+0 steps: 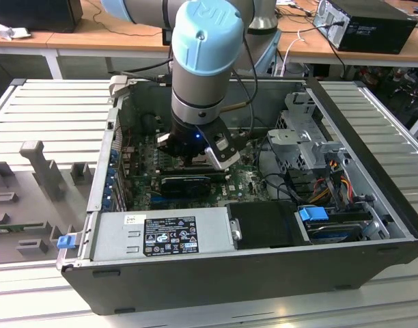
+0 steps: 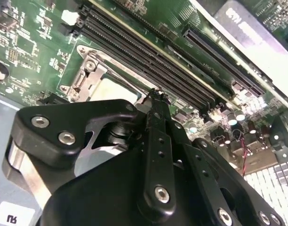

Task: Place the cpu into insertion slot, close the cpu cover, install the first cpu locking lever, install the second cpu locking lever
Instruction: 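Install the second cpu locking lever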

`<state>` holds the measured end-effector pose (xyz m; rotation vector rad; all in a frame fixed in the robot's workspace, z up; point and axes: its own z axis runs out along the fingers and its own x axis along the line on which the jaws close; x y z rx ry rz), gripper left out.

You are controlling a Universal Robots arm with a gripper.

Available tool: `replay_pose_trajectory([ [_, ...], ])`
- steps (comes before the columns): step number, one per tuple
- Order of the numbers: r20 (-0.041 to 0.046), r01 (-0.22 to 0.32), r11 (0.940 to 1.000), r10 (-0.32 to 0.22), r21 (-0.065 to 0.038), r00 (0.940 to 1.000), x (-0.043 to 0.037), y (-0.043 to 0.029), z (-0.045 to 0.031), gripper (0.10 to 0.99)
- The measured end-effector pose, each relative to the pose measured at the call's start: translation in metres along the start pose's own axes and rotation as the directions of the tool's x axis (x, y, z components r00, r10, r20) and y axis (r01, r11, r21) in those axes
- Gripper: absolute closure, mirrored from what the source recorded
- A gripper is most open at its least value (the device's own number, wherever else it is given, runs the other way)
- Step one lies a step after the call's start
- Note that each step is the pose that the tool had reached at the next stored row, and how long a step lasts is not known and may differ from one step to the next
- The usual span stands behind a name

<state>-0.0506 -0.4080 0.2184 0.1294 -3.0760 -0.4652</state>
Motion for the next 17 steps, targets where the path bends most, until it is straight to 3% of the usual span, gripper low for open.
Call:
replay_pose_trajectory([
  [4,0.0012,0.001,0.9999,-0.001,-0.016,1.0,0.0027,-0.0016,0.0046,0.98],
  [8,0.0028,0.002,0.9993,-0.002,-0.037,1.0,0.0106,-0.0034,0.0072,0.98],
  [12,0.0053,0.003,0.9979,-0.002,-0.065,1.0,0.0115,-0.0124,0.008,0.98],
  [13,0.0074,0.004,0.996,-0.003,-0.09,1.0,0.0122,-0.0166,0.0076,0.98],
  [17,0.0088,0.004,0.9942,-0.003,-0.108,1.0,0.014,-0.0194,0.0123,0.98],
])
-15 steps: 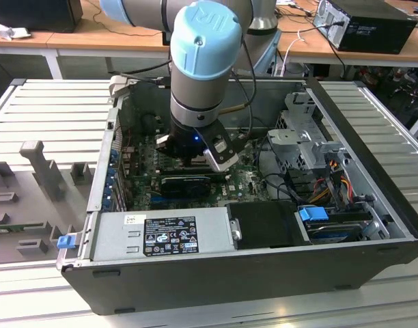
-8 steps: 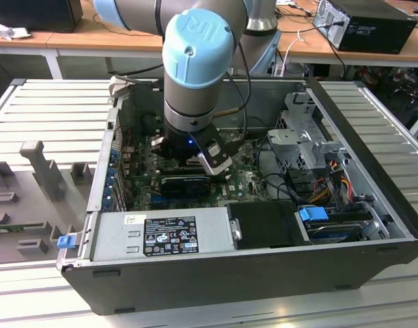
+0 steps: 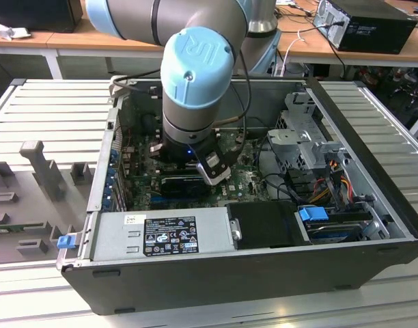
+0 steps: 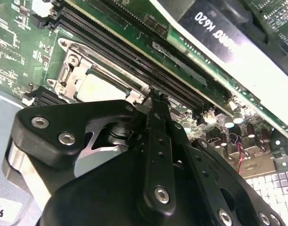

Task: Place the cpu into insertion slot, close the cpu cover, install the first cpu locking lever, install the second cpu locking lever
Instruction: 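Install the second cpu locking lever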

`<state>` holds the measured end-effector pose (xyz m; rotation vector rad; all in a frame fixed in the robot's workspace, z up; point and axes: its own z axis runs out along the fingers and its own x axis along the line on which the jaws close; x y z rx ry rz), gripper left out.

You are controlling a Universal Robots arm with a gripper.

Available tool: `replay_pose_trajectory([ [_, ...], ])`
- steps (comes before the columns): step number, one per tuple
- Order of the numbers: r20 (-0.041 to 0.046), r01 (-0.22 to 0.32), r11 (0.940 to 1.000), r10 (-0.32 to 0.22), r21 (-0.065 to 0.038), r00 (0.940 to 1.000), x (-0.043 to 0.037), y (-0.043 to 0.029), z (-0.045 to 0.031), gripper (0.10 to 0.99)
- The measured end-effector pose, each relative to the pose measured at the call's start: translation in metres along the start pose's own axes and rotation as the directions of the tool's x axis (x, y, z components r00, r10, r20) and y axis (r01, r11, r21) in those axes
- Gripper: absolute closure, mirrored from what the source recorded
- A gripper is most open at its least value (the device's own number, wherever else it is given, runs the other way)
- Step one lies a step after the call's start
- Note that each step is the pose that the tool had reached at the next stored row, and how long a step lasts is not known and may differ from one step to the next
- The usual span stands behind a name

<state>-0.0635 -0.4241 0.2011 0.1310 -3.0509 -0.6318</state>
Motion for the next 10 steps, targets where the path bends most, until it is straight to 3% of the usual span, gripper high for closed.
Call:
replay_pose_trajectory([
  [6,0.0005,-0.001,1.0,0.001,-0.004,1.0,-0.0001,-0.0018,0.0048,0.98],
  [10,0.0017,0.0,0.9999,0.0,-0.017,1.0,0.0003,-0.0014,0.0067,0.98],
])
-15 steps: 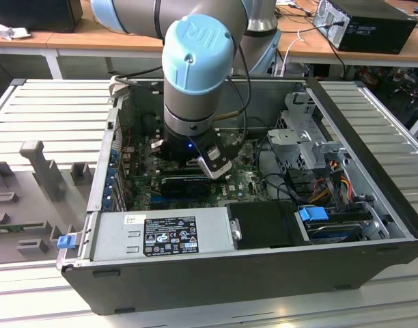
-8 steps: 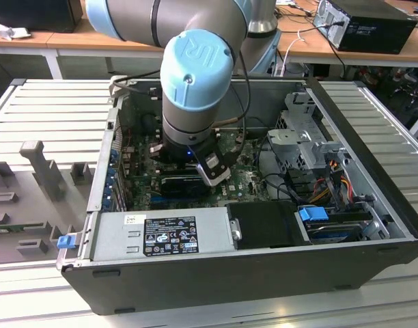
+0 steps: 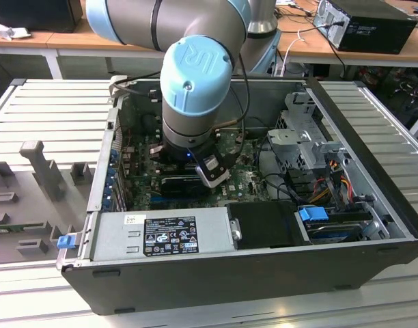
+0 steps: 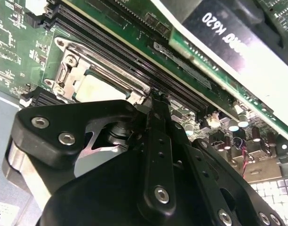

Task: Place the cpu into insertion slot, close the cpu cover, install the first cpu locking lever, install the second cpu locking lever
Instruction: 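Install the second cpu locking lever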

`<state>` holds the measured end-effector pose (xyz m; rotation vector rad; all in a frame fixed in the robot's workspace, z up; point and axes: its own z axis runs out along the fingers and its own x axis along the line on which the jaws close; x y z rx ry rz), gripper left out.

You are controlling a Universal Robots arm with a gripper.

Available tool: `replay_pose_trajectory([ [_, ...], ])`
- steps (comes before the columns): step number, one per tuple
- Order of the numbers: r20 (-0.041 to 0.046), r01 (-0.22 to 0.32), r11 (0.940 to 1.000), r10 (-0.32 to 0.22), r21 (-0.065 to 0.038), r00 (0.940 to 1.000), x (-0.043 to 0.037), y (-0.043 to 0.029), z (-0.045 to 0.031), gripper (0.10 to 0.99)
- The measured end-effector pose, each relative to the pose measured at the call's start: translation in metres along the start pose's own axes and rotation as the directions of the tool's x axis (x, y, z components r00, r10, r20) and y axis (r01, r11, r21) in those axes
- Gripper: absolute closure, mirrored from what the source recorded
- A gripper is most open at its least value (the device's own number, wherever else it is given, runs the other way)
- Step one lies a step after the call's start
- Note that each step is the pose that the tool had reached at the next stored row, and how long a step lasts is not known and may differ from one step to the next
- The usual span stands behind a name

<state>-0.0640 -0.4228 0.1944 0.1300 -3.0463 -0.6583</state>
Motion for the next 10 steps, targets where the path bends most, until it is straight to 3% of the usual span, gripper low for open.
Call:
replay_pose_trajectory([
  [3,0.0007,0.0,1.0,0.0,-0.008,1.0,0.0021,-0.0001,0.0019,0.98],
  [10,0.0008,0.0,0.9999,0.0,-0.012,1.0,0.0044,0.0012,0.007,0.98],
])
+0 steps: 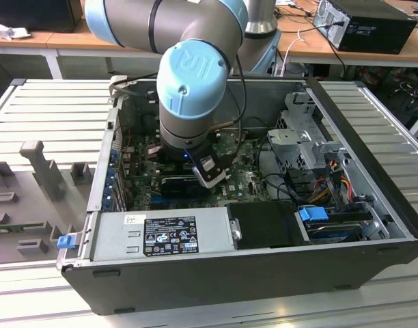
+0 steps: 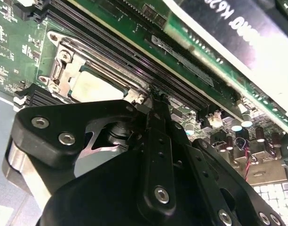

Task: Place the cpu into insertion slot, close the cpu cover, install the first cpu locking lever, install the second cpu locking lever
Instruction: 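Install the second cpu locking lever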

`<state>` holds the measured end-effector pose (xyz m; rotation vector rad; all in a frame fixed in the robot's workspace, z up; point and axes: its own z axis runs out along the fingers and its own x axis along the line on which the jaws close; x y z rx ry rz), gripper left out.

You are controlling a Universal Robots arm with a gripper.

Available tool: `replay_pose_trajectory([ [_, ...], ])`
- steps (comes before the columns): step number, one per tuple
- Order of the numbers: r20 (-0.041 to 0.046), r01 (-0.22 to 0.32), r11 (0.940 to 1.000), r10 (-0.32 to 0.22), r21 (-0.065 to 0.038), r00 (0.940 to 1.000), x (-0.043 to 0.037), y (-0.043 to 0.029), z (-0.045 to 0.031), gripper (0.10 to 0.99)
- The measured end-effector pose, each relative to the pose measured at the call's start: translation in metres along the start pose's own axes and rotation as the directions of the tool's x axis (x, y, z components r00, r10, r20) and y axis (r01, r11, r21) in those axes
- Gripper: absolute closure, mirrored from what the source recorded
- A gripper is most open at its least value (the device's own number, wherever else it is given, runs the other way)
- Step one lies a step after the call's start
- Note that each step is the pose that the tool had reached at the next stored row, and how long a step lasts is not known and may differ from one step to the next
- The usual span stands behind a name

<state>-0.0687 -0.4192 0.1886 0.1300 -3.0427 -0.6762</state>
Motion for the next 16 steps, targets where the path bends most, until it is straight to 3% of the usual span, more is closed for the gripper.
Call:
replay_pose_trajectory([
  [3,0.0001,0.0,1.0,0.0,0.0,1.0,0.0018,0.0007,0.002,0.98],
  [6,0.0001,0.0,1.0,0.0,0.0,1.0,0.002,0.009,-0.0139,0.98],
  [12,0.0,0.0,1.0,0.0,0.001,1.0,0.0021,0.0145,-0.0255,0.98],
  [16,0.0001,0.0,1.0,0.0,0.002,1.0,0.0021,0.016,-0.0281,0.98],
])
